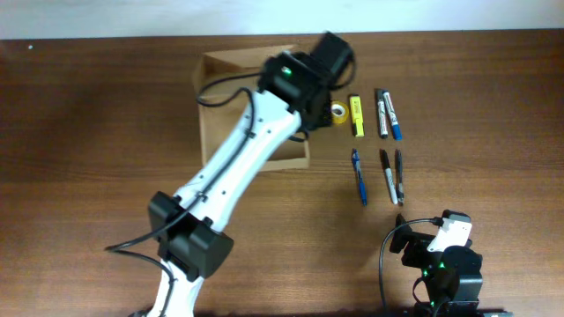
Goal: Pack container
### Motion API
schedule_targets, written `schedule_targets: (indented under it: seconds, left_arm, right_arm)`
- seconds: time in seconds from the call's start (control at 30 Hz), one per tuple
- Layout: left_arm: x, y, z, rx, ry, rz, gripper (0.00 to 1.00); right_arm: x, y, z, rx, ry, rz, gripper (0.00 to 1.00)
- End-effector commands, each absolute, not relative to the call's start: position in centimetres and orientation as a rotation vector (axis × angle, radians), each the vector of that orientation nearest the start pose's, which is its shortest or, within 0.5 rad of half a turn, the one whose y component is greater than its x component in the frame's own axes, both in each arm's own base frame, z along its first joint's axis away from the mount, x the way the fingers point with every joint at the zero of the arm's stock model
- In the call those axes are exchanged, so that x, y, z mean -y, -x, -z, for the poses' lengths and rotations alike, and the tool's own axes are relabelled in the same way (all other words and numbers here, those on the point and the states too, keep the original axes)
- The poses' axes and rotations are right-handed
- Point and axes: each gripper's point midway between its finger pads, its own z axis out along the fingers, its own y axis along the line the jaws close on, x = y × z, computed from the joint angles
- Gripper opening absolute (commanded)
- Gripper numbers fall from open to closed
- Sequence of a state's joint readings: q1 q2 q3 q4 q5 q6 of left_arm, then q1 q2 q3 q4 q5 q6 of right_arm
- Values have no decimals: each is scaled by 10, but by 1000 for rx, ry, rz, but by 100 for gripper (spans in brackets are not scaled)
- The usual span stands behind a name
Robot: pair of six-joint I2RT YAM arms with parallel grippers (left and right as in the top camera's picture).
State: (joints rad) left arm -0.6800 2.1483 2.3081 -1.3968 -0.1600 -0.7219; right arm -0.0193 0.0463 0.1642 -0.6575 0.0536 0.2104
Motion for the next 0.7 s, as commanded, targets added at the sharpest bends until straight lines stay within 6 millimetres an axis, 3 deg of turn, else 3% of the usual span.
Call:
schedule_targets:
  seconds: [0.0, 0.1, 0.2, 0.3, 0.43, 0.67]
  left_arm:
    - [285, -396, -170, -2801, 170, 54, 2]
    - [287, -401, -145, -2837, 115, 10, 2]
    - [297, -410, -119, -2879, -57, 43, 2]
    - [288, -418, -97, -2915, -107, 1, 2]
    - [267, -429, -83, -2941, -69, -34, 2]
    - [235, -461, -78, -2930, 78, 33, 2]
  right_arm:
    - [14, -203, -86, -2089, -289, -60, 99]
    - [14, -203, -86, -2089, -289, -60, 99]
    - [14, -203, -86, -2089, -289, -60, 99]
    - [14, -203, -86, -2089, -289, -60, 99]
    - [14, -203, -86, -2089, -289, -60, 99]
    - [14, -203, -86, -2089, -289, -60, 99]
